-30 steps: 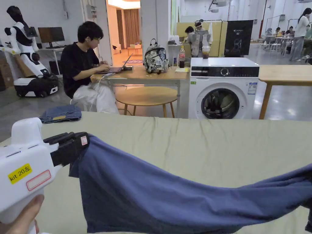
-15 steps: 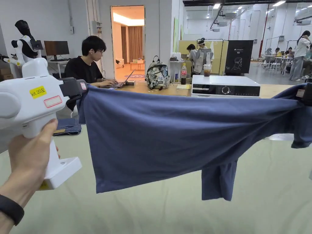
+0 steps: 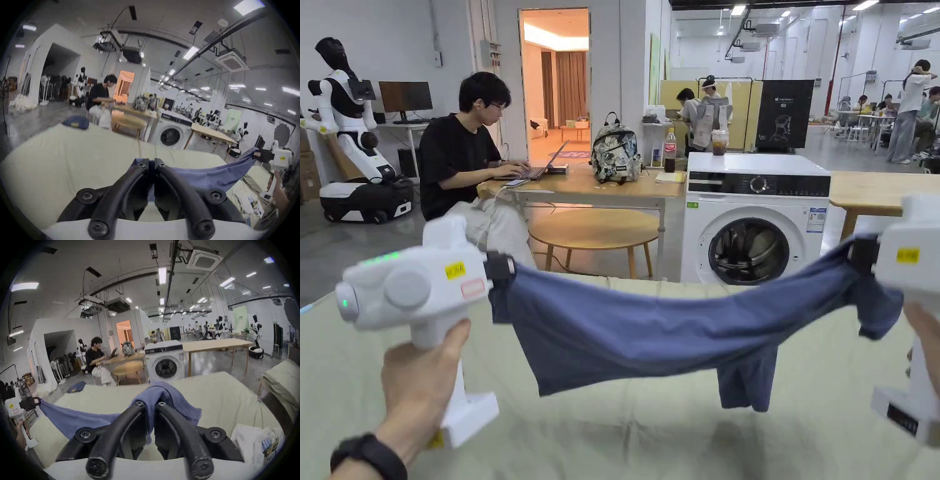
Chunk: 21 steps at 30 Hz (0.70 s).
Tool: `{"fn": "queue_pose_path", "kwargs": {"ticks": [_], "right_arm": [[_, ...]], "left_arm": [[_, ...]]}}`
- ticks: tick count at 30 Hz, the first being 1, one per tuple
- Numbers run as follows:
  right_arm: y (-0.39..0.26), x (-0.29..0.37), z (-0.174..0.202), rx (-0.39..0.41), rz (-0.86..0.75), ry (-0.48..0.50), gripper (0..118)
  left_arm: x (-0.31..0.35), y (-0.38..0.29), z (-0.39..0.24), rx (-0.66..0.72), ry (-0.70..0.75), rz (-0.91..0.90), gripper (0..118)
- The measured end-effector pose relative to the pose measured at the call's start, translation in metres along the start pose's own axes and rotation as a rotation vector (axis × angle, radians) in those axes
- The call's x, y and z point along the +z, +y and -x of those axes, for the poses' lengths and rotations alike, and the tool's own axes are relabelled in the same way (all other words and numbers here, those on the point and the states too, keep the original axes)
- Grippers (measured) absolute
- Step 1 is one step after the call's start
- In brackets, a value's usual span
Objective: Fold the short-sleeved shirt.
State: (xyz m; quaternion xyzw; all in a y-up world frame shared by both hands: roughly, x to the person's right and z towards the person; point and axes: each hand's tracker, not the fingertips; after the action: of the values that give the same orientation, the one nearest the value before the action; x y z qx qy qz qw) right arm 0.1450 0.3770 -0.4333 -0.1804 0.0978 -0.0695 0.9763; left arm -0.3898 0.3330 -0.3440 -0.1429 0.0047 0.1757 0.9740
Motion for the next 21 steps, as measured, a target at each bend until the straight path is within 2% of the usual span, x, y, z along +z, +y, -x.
{"fn": "queue_pose_path", "kwargs": {"ticks": [3, 5, 8, 10, 11, 13, 14, 15, 16, 19, 21], "right_arm": [[-0.076, -0.003, -0.019, -0.028, 0.115, -0.008, 6], [-0.134, 0.009, -0.035, -0.091, 0.182, -0.026, 6], [-0.208, 0.045, -0.058, -0.144, 0.261, -0.029, 6], [-0.249, 0.083, -0.071, -0.217, 0.275, -0.058, 6], [-0.267, 0.101, -0.078, -0.246, 0.299, -0.042, 6], [-0.296, 0.143, -0.081, -0.284, 0.293, -0.074, 6], [-0.307, 0.165, -0.083, -0.273, 0.292, -0.076, 6], [-0.318, 0.184, -0.084, -0.270, 0.284, -0.094, 6], [-0.326, 0.203, -0.087, -0.284, 0.277, -0.140, 6], [-0.347, 0.249, -0.096, -0.397, 0.283, -0.123, 6], [-0.358, 0.271, -0.100, -0.403, 0.280, -0.123, 6]], "left_arm": [[-0.008, -0.071, 0.027, 0.069, 0.000, 0.116, 0], [0.002, -0.123, 0.042, 0.137, 0.000, 0.182, 0], [0.062, -0.188, 0.031, 0.161, -0.027, 0.207, 0], [0.102, -0.219, 0.030, 0.175, -0.024, 0.236, 0], [0.122, -0.232, 0.030, 0.199, -0.028, 0.219, 0], [0.160, -0.249, 0.029, 0.195, -0.025, 0.243, 0], [0.183, -0.255, 0.029, 0.216, -0.015, 0.200, 0], [0.199, -0.258, 0.029, 0.233, -0.013, 0.233, 0], [0.218, -0.263, 0.028, 0.226, -0.009, 0.227, 0], [0.256, -0.271, 0.030, 0.236, 0.006, 0.249, 0], [0.275, -0.280, 0.025, 0.195, 0.029, 0.263, 0]]}}
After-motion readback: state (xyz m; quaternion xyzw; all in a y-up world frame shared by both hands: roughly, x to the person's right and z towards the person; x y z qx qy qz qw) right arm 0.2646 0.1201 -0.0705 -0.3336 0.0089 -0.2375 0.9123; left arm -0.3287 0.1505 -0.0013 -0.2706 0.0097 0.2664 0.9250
